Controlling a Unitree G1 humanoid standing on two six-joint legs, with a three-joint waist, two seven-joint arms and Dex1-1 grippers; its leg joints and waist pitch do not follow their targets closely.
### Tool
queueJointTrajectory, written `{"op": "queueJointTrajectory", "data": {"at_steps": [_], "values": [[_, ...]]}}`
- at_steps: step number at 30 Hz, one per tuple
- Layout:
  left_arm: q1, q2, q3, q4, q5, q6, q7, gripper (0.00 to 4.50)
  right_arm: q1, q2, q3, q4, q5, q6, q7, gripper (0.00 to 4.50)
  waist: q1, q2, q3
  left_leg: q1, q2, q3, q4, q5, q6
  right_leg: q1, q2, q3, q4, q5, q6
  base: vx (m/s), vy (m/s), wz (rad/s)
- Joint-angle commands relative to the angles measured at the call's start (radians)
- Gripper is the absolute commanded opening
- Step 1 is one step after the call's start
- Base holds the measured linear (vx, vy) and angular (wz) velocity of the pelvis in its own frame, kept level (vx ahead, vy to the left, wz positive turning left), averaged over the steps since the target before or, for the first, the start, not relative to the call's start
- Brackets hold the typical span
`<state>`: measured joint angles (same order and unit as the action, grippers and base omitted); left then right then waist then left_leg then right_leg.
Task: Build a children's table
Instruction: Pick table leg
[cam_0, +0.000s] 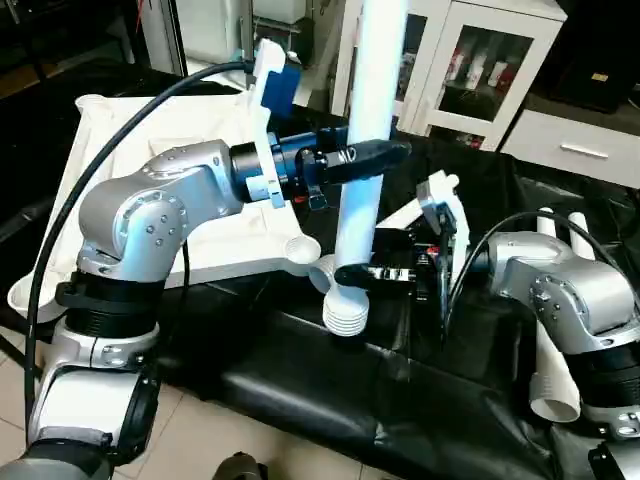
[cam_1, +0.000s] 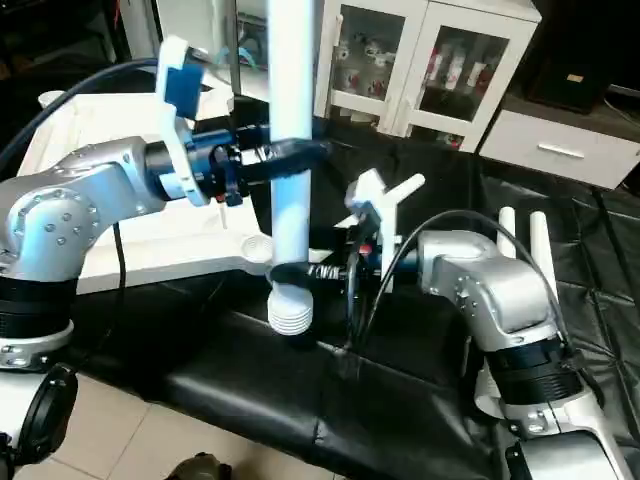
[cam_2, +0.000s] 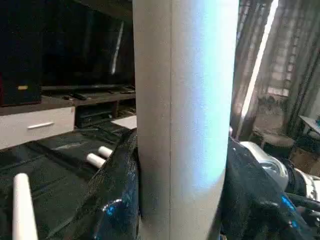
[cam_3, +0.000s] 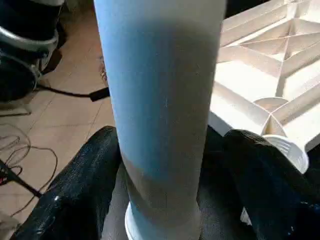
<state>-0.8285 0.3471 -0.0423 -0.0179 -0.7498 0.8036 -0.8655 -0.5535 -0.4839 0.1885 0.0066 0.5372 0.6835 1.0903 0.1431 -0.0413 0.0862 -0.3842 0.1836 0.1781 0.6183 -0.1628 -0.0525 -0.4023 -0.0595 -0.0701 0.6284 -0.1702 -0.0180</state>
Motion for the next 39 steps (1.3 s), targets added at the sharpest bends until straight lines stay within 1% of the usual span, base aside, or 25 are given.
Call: {"op": "queueJointTrajectory", "data": {"at_steps": [1,7,8,9,13,21,23,24,28,29,30,31,33,36,39], "values": [[-0.023,0.008,-0.021,-0.013,0.013,-0.016,-0.024,1.74,-0.014,-0.008,0.028,-0.009,-0.024,-0.027,0.016,3.48,-0.004,0.011,-0.088,0.027,0.049,-0.024,-0.077,-0.273,-0.055,0.044,-0.09,0.05,-0.084,-0.343,-0.142,0.0,0.0,0.0],[-0.026,0.007,-0.024,-0.009,0.019,-0.022,-0.034,1.74,-0.014,-0.005,0.038,-0.011,-0.026,-0.033,0.023,3.48,-0.003,0.012,-0.089,0.028,0.049,-0.024,-0.077,-0.271,-0.054,0.043,-0.09,0.051,-0.082,-0.325,-0.155,0.0,0.0,0.0],[-0.027,0.005,-0.023,-0.008,0.016,-0.021,-0.036,1.74,-0.014,-0.004,0.04,-0.012,-0.028,-0.033,0.025,3.48,-0.003,0.018,-0.088,0.028,0.049,-0.025,-0.077,-0.276,-0.055,0.043,-0.09,0.051,-0.081,-0.324,-0.157,0.0,0.0,0.0],[-0.028,0.004,-0.023,-0.007,0.016,-0.022,-0.038,1.74,-0.012,-0.004,0.043,-0.012,-0.029,-0.034,0.027,3.48,-0.004,0.014,-0.088,0.028,0.049,-0.024,-0.077,-0.279,-0.055,0.044,-0.089,0.051,-0.083,-0.325,-0.157,0.0,0.0,0.0],[-0.029,0.002,-0.025,-0.008,0.019,-0.029,-0.054,1.74,-0.009,-0.002,0.051,-0.006,-0.039,-0.04,0.037,3.48,-0.003,0.014,-0.088,0.028,0.049,-0.025,-0.077,-0.278,-0.054,0.044,-0.09,0.051,-0.083,-0.329,-0.156,0.0,0.0,0.0],[-0.016,0.009,-0.039,-0.031,0.016,-0.019,-0.079,1.74,-0.022,0.015,0.047,0.01,-0.04,-0.044,0.03,3.48,-0.003,0.013,-0.088,0.028,0.05,-0.024,-0.077,-0.278,-0.053,0.044,-0.09,0.052,-0.081,-0.324,-0.163,0.0,0.0,0.0],[-0.011,0.01,-0.042,-0.035,0.018,-0.019,-0.084,1.74,-0.023,0.018,0.046,0.011,-0.041,-0.044,0.031,3.48,-0.003,0.011,-0.088,0.028,0.049,-0.024,-0.077,-0.278,-0.053,0.044,-0.09,0.051,-0.082,-0.326,-0.161,0.0,0.0,0.0],[-0.011,0.01,-0.042,-0.035,0.018,-0.019,-0.084,1.74,-0.023,0.019,0.046,0.011,-0.041,-0.045,0.032,3.48,-0.003,0.012,-0.088,0.029,0.049,-0.024,-0.077,-0.278,-0.053,0.044,-0.09,0.051,-0.081,-0.328,-0.161,0.0,0.0,0.0],[-0.007,0.012,-0.047,-0.039,0.022,-0.02,-0.094,1.74,-0.023,0.024,0.047,0.01,-0.042,-0.044,0.036,3.48,-0.004,0.01,-0.088,0.027,0.049,-0.023,-0.077,-0.272,-0.052,0.044,-0.091,0.052,-0.082,-0.331,-0.158,0.0,0.0,0.0],[-0.007,0.012,-0.048,-0.039,0.023,-0.021,-0.095,1.74,-0.022,0.024,0.047,0.01,-0.043,-0.044,0.036,3.3,-0.003,0.01,-0.088,0.027,0.049,-0.023,-0.077,-0.271,-0.052,0.044,-0.091,0.052,-0.082,-0.332,-0.157,0.0,0.0,0.0],[-0.007,0.012,-0.047,-0.038,0.023,-0.022,-0.093,1.74,-0.022,0.024,0.048,0.009,-0.043,-0.043,0.037,3.3,-0.003,0.013,-0.088,0.028,0.049,-0.024,-0.077,-0.276,-0.053,0.043,-0.091,0.052,-0.082,-0.339,-0.157,0.0,0.0,0.0],[-0.007,0.012,-0.048,-0.038,0.024,-0.023,-0.093,1.74,-0.021,0.025,0.048,0.009,-0.044,-0.043,0.037,3.11,-0.004,0.012,-0.088,0.029,0.05,-0.024,-0.077,-0.279,-0.054,0.043,-0.09,0.051,-0.083,-0.339,-0.155,0.0,0.0,0.0],[-0.007,0.012,-0.048,-0.037,0.024,-0.024,-0.092,1.74,-0.02,0.025,0.048,0.008,-0.044,-0.042,0.038,3.08,-0.004,0.011,-0.088,0.028,0.05,-0.024,-0.078,-0.279,-0.056,0.043,-0.09,0.051,-0.082,-0.335,-0.155,0.0,0.0,0.0],[-0.008,0.009,-0.046,-0.036,0.027,-0.025,-0.091,1.74,-0.017,0.023,0.051,0.008,-0.043,-0.041,0.042,2.75,-0.004,0.012,-0.088,0.029,0.05,-0.024,-0.078,-0.279,-0.055,0.043,-0.09,0.052,-0.082,-0.331,-0.157,0.0,0.0,0.0],[-0.01,0.006,-0.045,-0.033,0.029,-0.027,-0.089,1.74,-0.014,0.022,0.053,0.008,-0.045,-0.042,0.046,2.54,-0.003,0.012,-0.088,0.028,0.049,-0.024,-0.077,-0.277,-0.054,0.043,-0.091,0.052,-0.082,-0.331,-0.157,0.0,0.0,0.0]]}}
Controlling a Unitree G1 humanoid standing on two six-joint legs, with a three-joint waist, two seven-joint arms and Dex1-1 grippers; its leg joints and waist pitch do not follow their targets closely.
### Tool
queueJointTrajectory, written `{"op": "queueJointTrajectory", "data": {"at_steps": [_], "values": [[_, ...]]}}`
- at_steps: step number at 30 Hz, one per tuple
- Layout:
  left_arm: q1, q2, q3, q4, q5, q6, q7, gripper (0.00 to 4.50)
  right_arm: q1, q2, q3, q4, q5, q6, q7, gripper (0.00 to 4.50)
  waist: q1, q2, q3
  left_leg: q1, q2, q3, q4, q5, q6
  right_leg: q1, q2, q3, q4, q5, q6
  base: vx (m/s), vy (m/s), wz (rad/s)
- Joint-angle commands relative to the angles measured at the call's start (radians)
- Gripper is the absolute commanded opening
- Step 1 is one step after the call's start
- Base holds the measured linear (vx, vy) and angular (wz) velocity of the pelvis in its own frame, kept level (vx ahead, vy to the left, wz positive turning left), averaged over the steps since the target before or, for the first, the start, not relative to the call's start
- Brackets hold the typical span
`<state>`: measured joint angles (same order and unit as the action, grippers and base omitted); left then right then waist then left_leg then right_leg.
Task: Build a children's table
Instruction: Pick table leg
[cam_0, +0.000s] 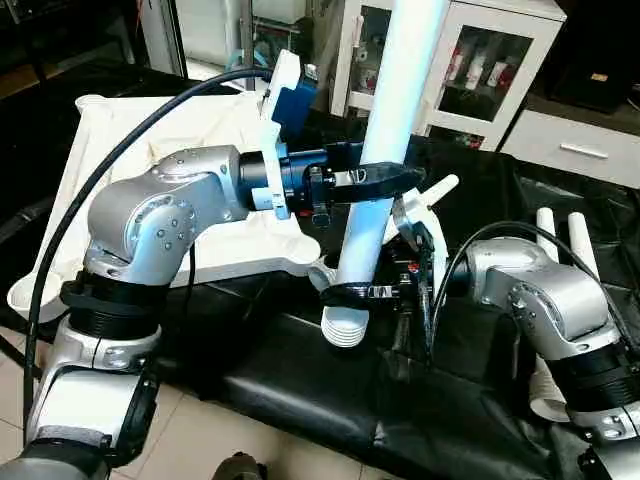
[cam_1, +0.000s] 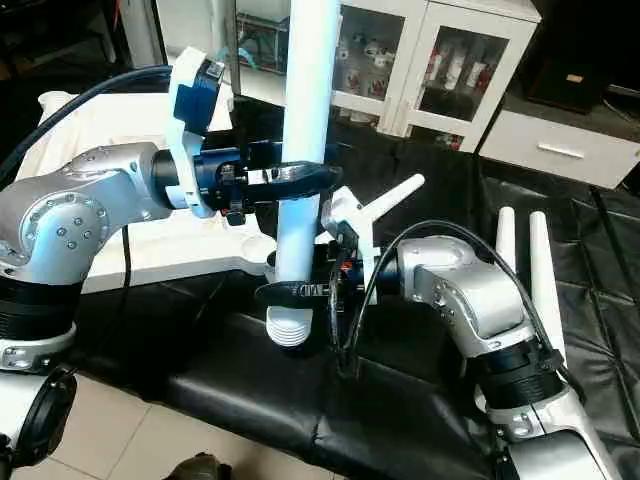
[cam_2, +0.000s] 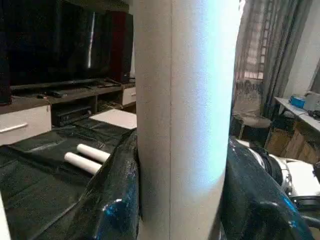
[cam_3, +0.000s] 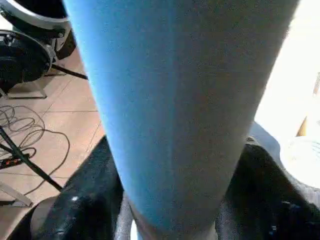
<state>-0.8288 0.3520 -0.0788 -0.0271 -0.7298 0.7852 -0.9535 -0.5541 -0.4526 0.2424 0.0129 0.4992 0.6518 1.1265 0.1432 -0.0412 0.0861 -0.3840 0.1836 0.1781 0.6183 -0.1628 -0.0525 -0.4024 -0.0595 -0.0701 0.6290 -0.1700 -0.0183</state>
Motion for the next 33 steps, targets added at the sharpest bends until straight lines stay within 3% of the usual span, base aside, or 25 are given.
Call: {"op": "queueJointTrajectory", "data": {"at_steps": [1,7,18,20,29,33], "values": [[-0.01,0.0,-0.008,-0.023,0.009,-0.009,-0.001,1.74,-0.011,-0.01,0.0,0.001,-0.009,-0.011,0.012,2.42,-0.003,0.012,-0.088,0.028,0.049,-0.024,-0.077,-0.275,-0.054,0.044,-0.091,0.052,-0.083,-0.329,-0.157,0.0,0.0,0.0],[-0.014,-0.004,-0.004,-0.02,0.01,-0.01,0.001,1.74,-0.004,-0.016,0.008,-0.006,-0.009,-0.01,0.029,1.94,-0.003,0.012,-0.088,0.028,0.049,-0.024,-0.077,-0.278,-0.053,0.043,-0.089,0.052,-0.082,-0.329,-0.158,0.0,0.0,0.0],[-0.014,0.009,0.016,-0.009,0.025,-0.009,0.027,1.74,-0.011,-0.005,-0.01,0.007,-0.016,-0.02,0.013,1.85,-0.004,0.014,-0.088,0.029,0.05,-0.026,-0.078,-0.288,-0.056,0.043,-0.09,0.051,-0.083,-0.337,-0.156,0.0,0.0,0.0],[-0.003,0.02,0.038,-0.01,0.013,0.001,0.036,2.44,-0.014,-0.003,-0.029,0.011,-0.012,-0.022,-0.002,1.85,-0.004,0.014,-0.088,0.027,0.049,-0.026,-0.078,-0.284,-0.056,0.044,-0.089,0.051,-0.081,-0.326,-0.159,0.0,0.0,0.0],[0.013,0.026,0.068,-0.016,-0.002,0.013,0.051,3.09,-0.016,0.004,-0.056,0.021,-0.012,-0.031,-0.02,1.83,-0.003,0.019,-0.089,0.031,0.05,-0.026,-0.078,-0.298,-0.062,0.042,-0.089,0.051,-0.079,-0.312,-0.168,0.0,0.0,0.0],[0.013,0.053,0.107,0.009,0.001,-0.005,0.056,3.34,-0.039,0.034,-0.1,0.088,-0.052,-0.081,-0.124,1.83,-0.005,0.021,-0.088,0.03,0.047,-0.026,-0.078,-0.305,-0.071,0.039,-0.09,0.05,-0.082,-0.331,-0.169,0.0,0.0,0.0]]}}
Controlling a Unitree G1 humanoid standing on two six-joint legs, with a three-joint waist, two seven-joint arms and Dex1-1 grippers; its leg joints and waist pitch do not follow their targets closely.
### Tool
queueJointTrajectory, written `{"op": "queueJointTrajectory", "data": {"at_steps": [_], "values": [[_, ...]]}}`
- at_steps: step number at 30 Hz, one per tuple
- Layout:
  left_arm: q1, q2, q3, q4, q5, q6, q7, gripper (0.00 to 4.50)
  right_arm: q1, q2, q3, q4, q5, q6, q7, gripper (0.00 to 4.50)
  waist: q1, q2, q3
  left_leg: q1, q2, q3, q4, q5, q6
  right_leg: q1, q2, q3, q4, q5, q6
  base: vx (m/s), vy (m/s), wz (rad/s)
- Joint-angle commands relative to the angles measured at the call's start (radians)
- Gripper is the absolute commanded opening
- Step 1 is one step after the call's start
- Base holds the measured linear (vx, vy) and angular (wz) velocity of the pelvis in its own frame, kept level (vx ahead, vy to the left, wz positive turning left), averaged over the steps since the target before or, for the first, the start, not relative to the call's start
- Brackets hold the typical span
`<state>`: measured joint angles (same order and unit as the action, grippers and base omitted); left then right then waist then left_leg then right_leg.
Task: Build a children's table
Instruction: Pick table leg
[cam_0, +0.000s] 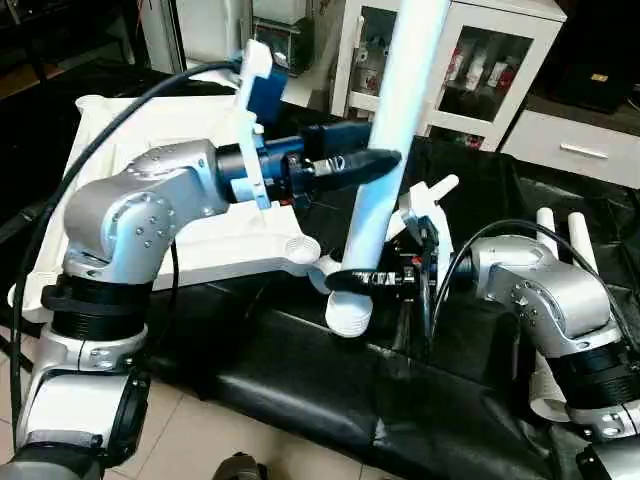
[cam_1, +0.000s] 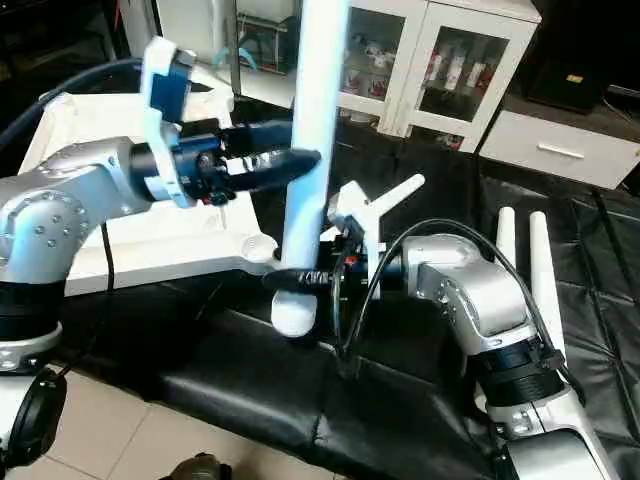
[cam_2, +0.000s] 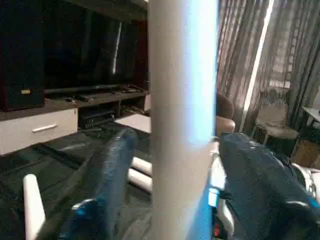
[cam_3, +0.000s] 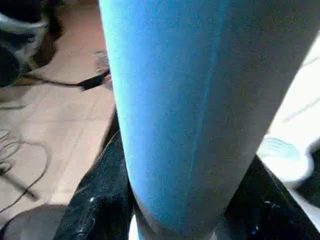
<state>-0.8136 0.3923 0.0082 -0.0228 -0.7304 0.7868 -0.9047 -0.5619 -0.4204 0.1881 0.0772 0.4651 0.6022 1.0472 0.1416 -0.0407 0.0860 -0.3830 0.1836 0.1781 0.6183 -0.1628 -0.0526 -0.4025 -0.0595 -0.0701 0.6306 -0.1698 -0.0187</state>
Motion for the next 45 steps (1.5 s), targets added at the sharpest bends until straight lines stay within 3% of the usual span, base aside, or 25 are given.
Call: {"op": "queueJointTrajectory", "data": {"at_steps": [1,3,5,6,8,10,11,12,14,15,17,18,19,20,21,23,24,25,30,33,36,40,44,45], "values": [[0.003,0.026,0.031,0.011,0.01,-0.018,0.007,3.46,-0.041,0.008,-0.06,0.053,-0.033,-0.041,-0.084,1.83,-0.005,0.024,-0.088,0.031,0.046,-0.026,-0.077,-0.313,-0.075,0.038,-0.089,0.049,-0.082,-0.337,-0.169,0.0,0.0,0.0],[0.007,0.039,0.044,0.024,0.026,-0.034,0.015,3.64,-0.049,0.014,-0.073,0.079,-0.048,-0.05,-0.12,1.83,-0.008,0.022,-0.086,0.03,0.044,-0.027,-0.079,-0.323,-0.08,0.04,-0.089,0.048,-0.086,-0.359,-0.16,0.0,0.0,0.0],[0.018,0.085,0.062,0.1,0.139,-0.103,0.105,3.78,-0.054,0.029,-0.121,0.119,-0.061,-0.062,-0.198,1.83,-0.01,0.023,-0.085,0.032,0.043,-0.028,-0.08,-0.334,-0.083,0.038,-0.086,0.05,-0.086,-0.368,-0.143,0.0,0.0,0.0],[0.037,0.13,0.026,0.143,0.237,-0.162,0.135,3.78,-0.055,0.036,-0.138,0.125,-0.062,-0.069,-0.227,1.83,-0.01,0.033,-0.087,0.035,0.044,-0.03,-0.081,-0.335,-0.083,0.036,-0.085,0.051,-0.088,-0.366,-0.127,0.0,0.0,0.0],[0.068,0.166,-0.036,0.175,0.327,-0.225,0.141,4.01,-0.051,0.042,-0.148,0.125,-0.066,-0.079,-0.251,1.83,-0.013,0.033,-0.089,0.036,0.045,-0.031,-0.085,-0.337,-0.086,0.038,-0.084,0.051,-0.087,-0.363,-0.105,0.0,0.0,0.0],[0.095,0.181,-0.093,0.2,0.399,-0.276,0.155,4.01,-0.043,0.046,-0.156,0.124,-0.074,-0.093,-0.274,1.83,-0.011,0.037,-0.092,0.037,0.049,-0.031,-0.085,-0.32,-0.088,0.034,-0.085,0.052,-0.082,-0.313,-0.121,0.0,0.0,0.0],[0.107,0.176,-0.122,0.214,0.429,-0.299,0.169,4.01,-0.037,0.048,-0.164,0.121,-0.08,-0.101,-0.293,1.83,-0.01,0.038,-0.093,0.038,0.049,-0.029,-0.084,-0.318,-0.089,0.032,-0.085,0.053,-0.081,-0.296,-0.131,0.0,0.0,0.0],[0.114,0.156,-0.136,0.223,0.437,-0.305,0.183,4.01,-0.031,0.049,-0.176,0.117,-0.085,-0.104,-0.316,1.83,-0.004,0.027,-0.094,0.038,0.051,-0.027,-0.084,-0.298,-0.086,0.033,-0.088,0.053,-0.075,-0.264,-0.151,0.0,0.0,0.0],[0.103,0.081,-0.214,0.31,0.5,-0.351,0.254,4.01,-0.03,0.044,-0.231,0.125,-0.143,-0.135,-0.46,1.83,0.003,0.027,-0.093,0.042,0.051,-0.021,-0.081,-0.288,-0.09,0.026,-0.087,0.054,-0.076,-0.241,-0.168,0.0,0.0,0.0],[0.092,0.054,-0.233,0.365,0.532,-0.379,0.291,4.01,-0.029,0.044,-0.247,0.13,-0.167,-0.155,-0.511,1.83,0.008,0.026,-0.092,0.043,0.048,-0.019,-0.08,-0.297,-0.096,0.026,-0.088,0.056,-0.079,-0.252,-0.166,0.0,0.0,0.0],[0.075,0.03,-0.254,0.421,0.571,-0.405,0.331,4.01,-0.031,0.051,-0.272,0.132,-0.17,-0.15,-0.557,1.83,0.008,0.023,-0.093,0.03,0.044,-0.021,-0.084,-0.288,-0.092,0.038,-0.09,0.057,-0.079,-0.271,-0.147,0.0,0.0,0.0],[0.057,-0.008,-0.271,0.5,0.616,-0.446,0.364,4.01,-0.03,0.065,-0.306,0.122,-0.163,-0.145,-0.609,1.83,0.007,0.033,-0.095,0.03,0.042,-0.024,-0.083,-0.288,-0.091,0.039,-0.09,0.056,-0.081,-0.281,-0.131,0.0,0.0,0.0],[0.057,-0.008,-0.271,0.5,0.616,-0.446,0.364,4.01,-0.03,0.065,-0.306,0.122,-0.163,-0.145,-0.609,1.83,0.004,0.024,-0.097,0.03,0.041,-0.025,-0.082,-0.289,-0.088,0.043,-0.092,0.055,-0.082,-0.279,-0.124,0.0,0.0,0.0],[0.052,-0.025,-0.275,0.53,0.634,-0.466,0.367,4.01,-0.027,0.072,-0.318,0.115,-0.16,-0.145,-0.622,1.83,0.002,0.027,-0.097,0.028,0.043,-0.027,-0.083,-0.285,-0.085,0.045,-0.094,0.055,-0.081,-0.273,-0.128,0.0,0.0,0.0],[0.046,-0.043,-0.298,0.567,0.665,-0.498,0.373,4.01,-0.018,0.076,-0.325,0.102,-0.17,-0.154,-0.642,1.83,0.0,0.04,-0.096,0.026,0.041,-0.028,-0.082,-0.281,-0.08,0.044,-0.093,0.055,-0.083,-0.267,-0.13,0.0,0.0,0.0],[0.037,-0.069,-0.329,0.628,0.71,-0.539,0.392,4.01,-0.002,0.079,-0.33,0.081,-0.182,-0.162,-0.672,1.83,-0.005,0.032,-0.097,0.027,0.04,-0.027,-0.081,-0.283,-0.074,0.047,-0.089,0.054,-0.087,-0.245,-0.128,0.0,0.0,0.0],[0.027,-0.079,-0.358,0.667,0.747,-0.576,0.417,4.01,0.009,0.078,-0.332,0.06,-0.186,-0.159,-0.684,1.83,-0.004,0.03,-0.098,0.02,0.038,-0.026,-0.08,-0.257,-0.061,0.051,-0.089,0.055,-0.085,-0.223,-0.132,0.0,0.0,0.0],[0.017,-0.088,-0.375,0.702,0.772,-0.597,0.444,4.01,0.018,0.075,-0.332,0.042,-0.186,-0.15,-0.687,1.83,-0.004,0.038,-0.101,0.02,0.039,-0.027,-0.078,-0.243,-0.05,0.052,-0.092,0.056,-0.08,-0.207,-0.14,0.0,0.0,0.0],[-0.024,-0.122,-0.43,0.833,0.858,-0.69,0.492,4.01,0.055,0.082,-0.326,-0.035,-0.172,-0.106,-0.693,1.83,-0.007,0.039,-0.101,0.022,0.038,-0.025,-0.077,-0.239,-0.03,0.051,-0.087,0.054,-0.089,-0.249,-0.124,0.0,0.0,0.0],[-0.021,-0.146,-0.461,0.854,0.891,-0.717,0.433,4.01,0.073,0.092,-0.314,-0.058,-0.174,-0.097,-0.699,1.83,-0.007,0.04,-0.101,0.025,0.043,-0.026,-0.078,-0.248,-0.026,0.047,-0.091,0.054,-0.092,-0.267,-0.14,0.0,0.0,0.0],[-0.013,-0.152,-0.468,0.851,0.889,-0.723,0.409,4.01,0.071,0.095,-0.313,-0.061,-0.171,-0.093,-0.7,1.83,-0.007,0.042,-0.1,0.029,0.044,-0.025,-0.077,-0.265,-0.029,0.044,-0.092,0.054,-0.093,-0.276,-0.151,0.0,0.0,0.0],[-0.004,-0.162,-0.481,0.843,0.887,-0.748,0.363,4.01,0.054,0.093,-0.312,-0.053,-0.174,-0.092,-0.697,1.83,-0.005,0.037,-0.1,0.026,0.044,-0.025,-0.079,-0.258,-0.024,0.045,-0.095,0.054,-0.09,-0.275,-0.155,0.0,0.0,0.0],[0.013,-0.184,-0.441,0.78,0.837,-0.733,0.301,4.01,0.045,0.091,-0.312,-0.049,-0.174,-0.089,-0.693,1.83,-0.004,0.03,-0.1,0.023,0.044,-0.023,-0.076,-0.228,-0.011,0.047,-0.098,0.055,-0.088,-0.26,-0.164,0.0,0.0,0.0],[0.013,-0.184,-0.441,0.78,0.837,-0.733,0.301,4.01,0.045,0.091,-0.312,-0.049,-0.174,-0.089,-0.693,1.83,-0.003,0.032,-0.1,0.023,0.045,-0.024,-0.076,-0.228,-0.011,0.047,-0.099,0.054,-0.087,-0.26,-0.167,0.0,0.0,0.0]]}}
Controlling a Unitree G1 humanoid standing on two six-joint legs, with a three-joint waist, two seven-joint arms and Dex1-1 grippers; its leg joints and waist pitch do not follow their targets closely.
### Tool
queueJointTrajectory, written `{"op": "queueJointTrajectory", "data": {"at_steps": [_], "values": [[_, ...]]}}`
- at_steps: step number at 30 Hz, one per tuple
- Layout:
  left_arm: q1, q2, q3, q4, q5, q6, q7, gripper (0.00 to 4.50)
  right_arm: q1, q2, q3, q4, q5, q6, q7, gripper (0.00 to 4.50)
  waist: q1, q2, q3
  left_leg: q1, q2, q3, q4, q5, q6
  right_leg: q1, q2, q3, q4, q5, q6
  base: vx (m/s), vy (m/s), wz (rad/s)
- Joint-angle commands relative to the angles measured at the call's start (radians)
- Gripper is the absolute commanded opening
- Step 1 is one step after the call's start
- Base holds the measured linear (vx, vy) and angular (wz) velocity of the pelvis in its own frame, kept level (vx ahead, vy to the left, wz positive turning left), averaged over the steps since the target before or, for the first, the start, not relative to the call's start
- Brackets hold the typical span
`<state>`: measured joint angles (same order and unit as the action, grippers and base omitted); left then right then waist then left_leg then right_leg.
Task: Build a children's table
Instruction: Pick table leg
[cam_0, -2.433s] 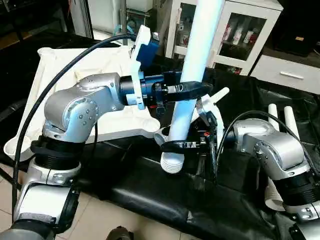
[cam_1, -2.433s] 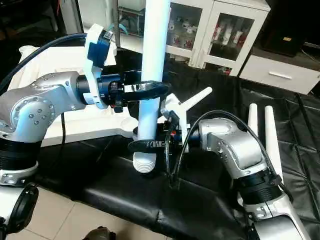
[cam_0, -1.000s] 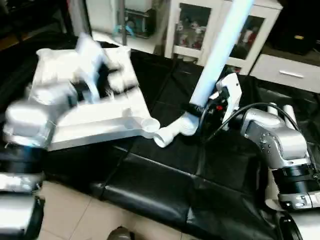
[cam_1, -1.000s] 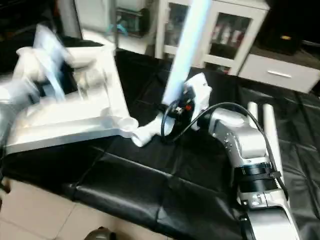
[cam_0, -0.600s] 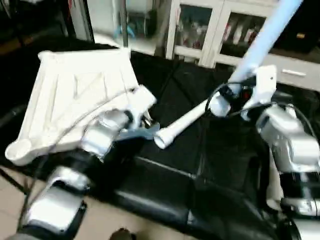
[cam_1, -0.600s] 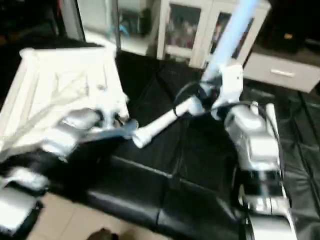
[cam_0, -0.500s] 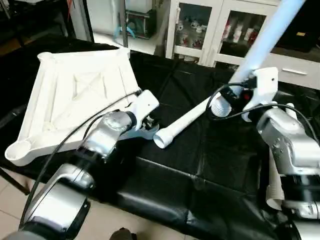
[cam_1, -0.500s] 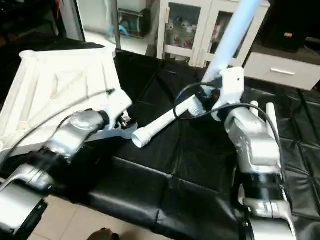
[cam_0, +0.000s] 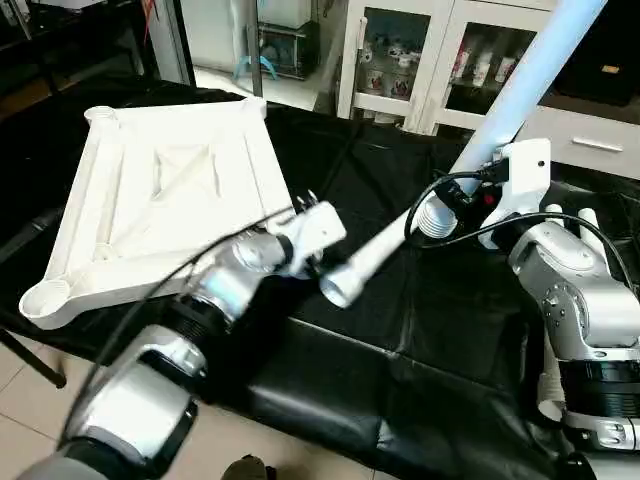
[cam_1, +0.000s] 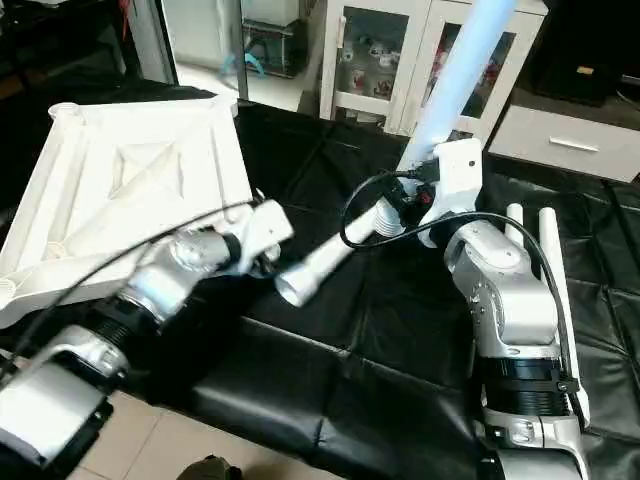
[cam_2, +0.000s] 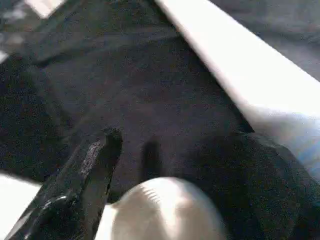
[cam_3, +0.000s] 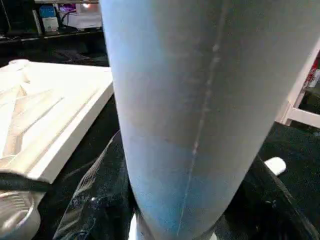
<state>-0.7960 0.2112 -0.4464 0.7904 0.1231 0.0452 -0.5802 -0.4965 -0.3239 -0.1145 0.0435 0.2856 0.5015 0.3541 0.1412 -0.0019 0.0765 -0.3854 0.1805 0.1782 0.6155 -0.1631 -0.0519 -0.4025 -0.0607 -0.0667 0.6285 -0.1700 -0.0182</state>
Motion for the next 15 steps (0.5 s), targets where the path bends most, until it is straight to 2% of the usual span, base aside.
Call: {"op": "queueJointTrajectory", "data": {"at_steps": [1,3,4,5,6,8,9,10,12,15], "values": [[0.016,-0.016,0.023,-0.097,-0.053,0.021,-0.083,4.01,-0.029,-0.005,-0.007,-0.008,0.005,0.009,0.001,1.83,-0.003,-0.008,-0.09,0.025,0.049,-0.023,-0.073,-0.226,-0.011,0.047,-0.099,0.051,-0.084,-0.263,-0.173,0.0,0.0,0.0],[0.026,-0.024,0.026,-0.129,-0.075,0.02,-0.111,4.01,-0.034,-0.004,-0.005,-0.004,0.005,0.007,0.001,1.83,-0.004,-0.009,-0.089,0.026,0.05,-0.022,-0.073,-0.228,-0.01,0.045,-0.099,0.051,-0.085,-0.271,-0.177,0.0,0.0,0.0],[0.04,-0.053,0.051,-0.184,-0.132,0.026,-0.135,4.01,-0.042,-0.002,-0.003,0.0,0.004,0.003,0.002,1.83,-0.005,-0.009,-0.088,0.026,0.05,-0.022,-0.073,-0.234,-0.01,0.046,-0.1,0.051,-0.085,-0.283,-0.175,0.0,0.0,0.0],[0.04,-0.053,0.052,-0.184,-0.133,0.027,-0.135,4.01,-0.042,-0.002,-0.003,0.0,0.004,0.003,0.002,1.83,-0.004,-0.01,-0.088,0.024,0.049,-0.02,-0.072,-0.232,-0.008,0.046,-0.099,0.051,-0.087,-0.284,-0.176,0.0,0.0,0.0],[0.036,-0.054,0.057,-0.183,-0.13,0.028,-0.124,4.01,-0.043,-0.002,-0.003,0.001,0.004,0.003,0.002,1.83,-0.004,-0.01,-0.088,0.028,0.049,-0.019,-0.072,-0.239,-0.007,0.042,-0.096,0.051,-0.089,-0.291,-0.172,0.0,0.0,0.0],[0.024,-0.047,0.079,-0.184,-0.12,0.027,-0.089,4.01,-0.045,-0.004,-0.002,0.0,0.004,0.002,0.004,1.83,-0.006,-0.01,-0.087,0.025,0.048,-0.021,-0.074,-0.242,-0.007,0.045,-0.094,0.05,-0.089,-0.302,-0.158,0.0,0.0,0.0],[0.02,-0.026,0.113,-0.202,-0.127,0.028,-0.071,4.01,-0.045,-0.005,-0.001,-0.001,0.004,0.003,0.006,1.83,-0.007,-0.01,-0.088,0.025,0.048,-0.022,-0.074,-0.242,-0.009,0.045,-0.094,0.049,-0.089,-0.309,-0.148,0.0,0.0,0.0],[0.025,-0.02,0.124,-0.219,-0.13,0.035,-0.073,4.01,-0.043,-0.005,-0.002,-0.003,0.004,0.003,0.007,1.83,-0.012,-0.011,-0.086,0.022,0.045,-0.023,-0.076,-0.241,-0.012,0.047,-0.093,0.048,-0.088,-0.316,-0.141,0.0,0.0,0.0],[0.033,-0.005,0.139,-0.245,-0.138,0.042,-0.079,4.01,-0.04,-0.005,-0.002,-0.005,0.004,0.003,0.008,1.83,-0.018,-0.01,-0.088,0.024,0.046,-0.023,-0.075,-0.239,-0.016,0.045,-0.093,0.049,-0.088,-0.317,-0.138,0.0,0.0,0.0],[0.065,0.083,0.164,-0.289,-0.105,0.025,-0.076,4.01,-0.033,-0.001,0.002,-0.008,0.003,0.002,0.008,1.83,-0.027,-0.008,-0.086,0.024,0.047,-0.025,-0.077,-0.247,-0.019,0.043,-0.091,0.049,-0.085,-0.316,-0.14,0.0,0.0,0.0]]}}
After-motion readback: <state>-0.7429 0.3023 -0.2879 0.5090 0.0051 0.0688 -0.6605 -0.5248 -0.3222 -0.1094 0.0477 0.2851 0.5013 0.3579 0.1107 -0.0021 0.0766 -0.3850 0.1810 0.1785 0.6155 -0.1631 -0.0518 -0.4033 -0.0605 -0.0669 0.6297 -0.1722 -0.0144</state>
